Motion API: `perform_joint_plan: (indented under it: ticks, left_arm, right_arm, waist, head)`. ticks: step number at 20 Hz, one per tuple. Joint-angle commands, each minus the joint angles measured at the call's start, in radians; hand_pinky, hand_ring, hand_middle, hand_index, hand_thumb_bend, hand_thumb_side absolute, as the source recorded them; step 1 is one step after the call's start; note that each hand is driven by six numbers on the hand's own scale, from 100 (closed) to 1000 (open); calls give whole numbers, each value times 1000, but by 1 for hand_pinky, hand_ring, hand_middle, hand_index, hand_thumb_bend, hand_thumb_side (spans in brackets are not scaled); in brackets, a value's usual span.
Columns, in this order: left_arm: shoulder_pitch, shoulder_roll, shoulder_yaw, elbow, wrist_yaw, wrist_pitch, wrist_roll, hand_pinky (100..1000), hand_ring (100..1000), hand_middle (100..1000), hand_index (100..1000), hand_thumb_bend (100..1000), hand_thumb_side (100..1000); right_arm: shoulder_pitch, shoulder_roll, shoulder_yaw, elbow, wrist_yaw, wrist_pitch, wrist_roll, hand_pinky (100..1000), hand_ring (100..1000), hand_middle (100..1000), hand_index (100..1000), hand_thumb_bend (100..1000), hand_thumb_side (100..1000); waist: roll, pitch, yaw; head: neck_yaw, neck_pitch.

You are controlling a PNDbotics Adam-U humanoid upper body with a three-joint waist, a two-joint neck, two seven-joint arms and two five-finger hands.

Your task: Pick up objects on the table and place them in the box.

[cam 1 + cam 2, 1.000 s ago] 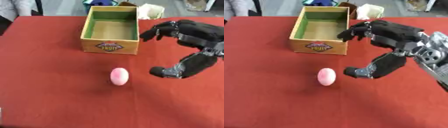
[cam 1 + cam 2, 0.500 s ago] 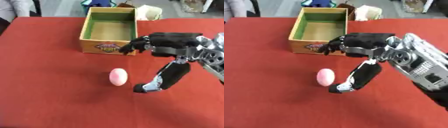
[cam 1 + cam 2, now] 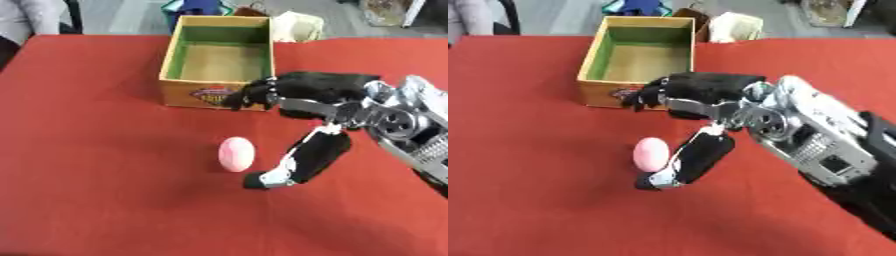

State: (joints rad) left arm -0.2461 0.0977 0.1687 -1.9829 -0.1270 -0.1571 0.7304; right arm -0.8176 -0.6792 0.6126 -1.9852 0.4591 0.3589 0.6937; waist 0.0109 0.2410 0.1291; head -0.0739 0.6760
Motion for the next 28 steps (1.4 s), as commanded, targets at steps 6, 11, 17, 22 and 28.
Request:
perform_joint_plan:
  ticks: [6, 11, 17, 22, 28]
  left_arm:
    - [-3, 18, -3, -17, 4, 0, -6, 444, 386, 407, 486, 127, 861]
    - [-1, 16, -5, -17, 6, 0, -9, 444, 385, 407, 485, 125, 859]
    - [-1, 13, -7, -17, 9, 0, -13, 444, 385, 407, 485, 127, 860]
    - [-2, 11, -8, -17, 11, 0, -14, 445, 385, 407, 485, 127, 860]
    - [-3, 9, -10, -17, 13, 0, -17, 445, 385, 407, 484, 128, 859]
  right_arm:
    - [18, 11, 12, -15, 86, 74, 28, 772, 885, 857, 989, 489, 524]
    - [39, 15, 15, 11, 143, 89, 44, 787, 897, 864, 986, 464, 484]
    - [49, 36, 21, 91, 179, 80, 7, 787, 897, 864, 984, 454, 492]
    - [41, 67, 26, 183, 197, 73, -29, 786, 896, 861, 981, 446, 502]
    - [34, 111, 33, 311, 218, 51, -66, 784, 893, 846, 973, 442, 490]
  waist:
    - [6, -13, 4]
    - [9, -10, 6]
    - [11, -7, 8]
    - [12, -4, 15]
    - [15, -1, 24]
  head:
    - [-4, -11]
    - [-4, -14]
    - [-2, -18]
    - [-5, -15]
    - [-11, -13]
